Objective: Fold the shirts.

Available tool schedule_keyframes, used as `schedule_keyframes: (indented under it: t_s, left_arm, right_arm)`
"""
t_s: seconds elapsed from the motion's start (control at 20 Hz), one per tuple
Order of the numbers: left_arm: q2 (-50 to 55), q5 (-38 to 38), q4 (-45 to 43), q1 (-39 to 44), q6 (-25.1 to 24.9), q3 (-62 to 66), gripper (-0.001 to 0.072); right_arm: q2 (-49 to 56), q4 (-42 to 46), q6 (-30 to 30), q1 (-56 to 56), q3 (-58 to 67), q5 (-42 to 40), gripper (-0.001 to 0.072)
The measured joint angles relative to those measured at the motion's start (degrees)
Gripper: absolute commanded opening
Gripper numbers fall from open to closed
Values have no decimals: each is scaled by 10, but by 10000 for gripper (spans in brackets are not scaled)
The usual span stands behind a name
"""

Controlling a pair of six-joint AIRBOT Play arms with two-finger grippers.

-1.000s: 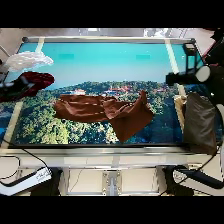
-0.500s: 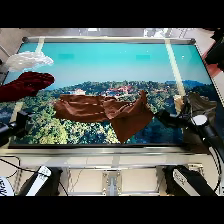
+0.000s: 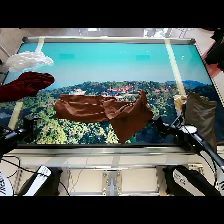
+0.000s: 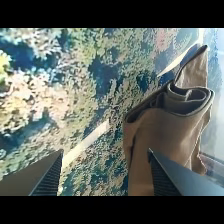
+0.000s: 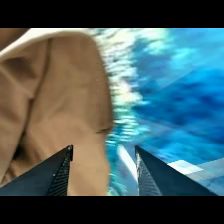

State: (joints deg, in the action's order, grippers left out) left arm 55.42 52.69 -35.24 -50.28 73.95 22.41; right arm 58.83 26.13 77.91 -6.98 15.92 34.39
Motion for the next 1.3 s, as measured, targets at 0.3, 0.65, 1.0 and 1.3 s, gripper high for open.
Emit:
schedule_keyframes:
  t_s: [0.3, 0.65, 1.0, 1.3]
  left_arm:
    - [0, 16, 2, 0, 2, -3, 616]
    - [25, 19, 4, 9, 17, -15, 499]
    - [147, -27, 181, 104, -95, -12, 481]
    - [243, -60, 316, 173, -163, 20, 290]
  right_arm:
    - [89, -105, -55, 79, 39, -61, 26]
    - [106, -141, -66, 96, 70, -101, 20]
    - [107, -146, -70, 97, 76, -77, 20]
    - [107, -143, -71, 97, 76, -65, 20]
